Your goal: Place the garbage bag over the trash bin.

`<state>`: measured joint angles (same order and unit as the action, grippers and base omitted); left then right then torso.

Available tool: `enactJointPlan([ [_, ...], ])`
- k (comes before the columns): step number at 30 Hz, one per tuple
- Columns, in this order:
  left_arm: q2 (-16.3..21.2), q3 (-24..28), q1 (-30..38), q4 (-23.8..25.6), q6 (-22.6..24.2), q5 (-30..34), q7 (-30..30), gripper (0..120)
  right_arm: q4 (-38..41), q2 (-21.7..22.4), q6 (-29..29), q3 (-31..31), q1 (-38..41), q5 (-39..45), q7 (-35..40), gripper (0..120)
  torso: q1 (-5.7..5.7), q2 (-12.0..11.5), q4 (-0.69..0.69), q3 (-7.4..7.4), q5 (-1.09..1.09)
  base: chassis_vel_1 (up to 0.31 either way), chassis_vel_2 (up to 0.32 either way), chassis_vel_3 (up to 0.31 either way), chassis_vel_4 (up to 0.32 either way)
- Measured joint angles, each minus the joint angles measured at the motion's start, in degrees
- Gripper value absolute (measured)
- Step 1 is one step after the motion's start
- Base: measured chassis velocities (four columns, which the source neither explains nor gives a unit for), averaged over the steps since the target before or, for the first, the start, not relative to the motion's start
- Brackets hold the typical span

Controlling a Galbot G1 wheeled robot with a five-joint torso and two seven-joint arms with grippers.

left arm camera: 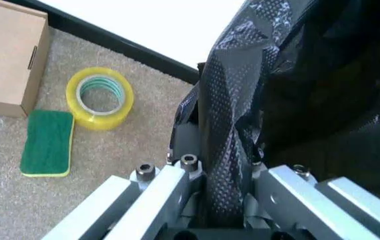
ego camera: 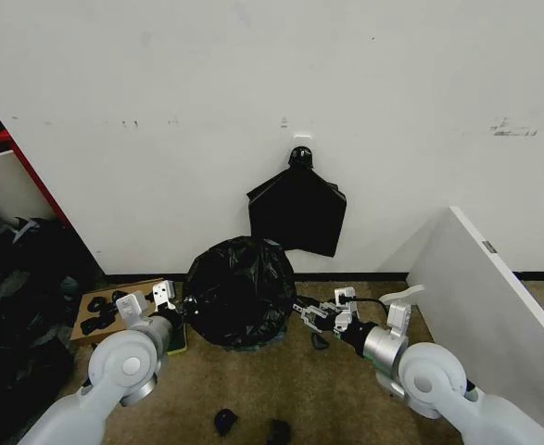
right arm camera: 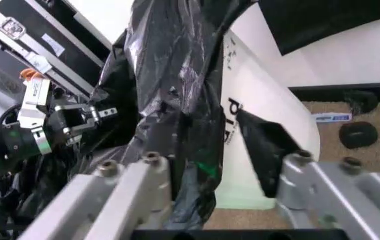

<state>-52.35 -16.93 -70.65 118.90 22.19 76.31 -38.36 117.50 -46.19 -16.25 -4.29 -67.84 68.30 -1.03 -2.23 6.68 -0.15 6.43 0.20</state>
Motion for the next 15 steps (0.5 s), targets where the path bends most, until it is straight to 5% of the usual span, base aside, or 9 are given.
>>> enactJointPlan([
  [7, -0.4, 0.2, 0.0, -0.3, 0.0, -0.2, 0.3, 1, 0.4, 0.0, 0.4, 0.6, -0.2, -0.9, 0.0, 1, 0.0, 0.0, 0.0, 0.0, 0.0, 0.0, 0.0, 0.0, 0.0],
  [15, -0.7, -0.3, -0.5, 0.2, 0.0, -0.2, 0.1, 1, 0.2, 0.3, 1.0, 0.3, -0.3, -1.2, 0.5, 0, 0.0, 0.0, 0.0, 0.0, 0.0, 0.0, 0.0, 0.0, 0.0],
])
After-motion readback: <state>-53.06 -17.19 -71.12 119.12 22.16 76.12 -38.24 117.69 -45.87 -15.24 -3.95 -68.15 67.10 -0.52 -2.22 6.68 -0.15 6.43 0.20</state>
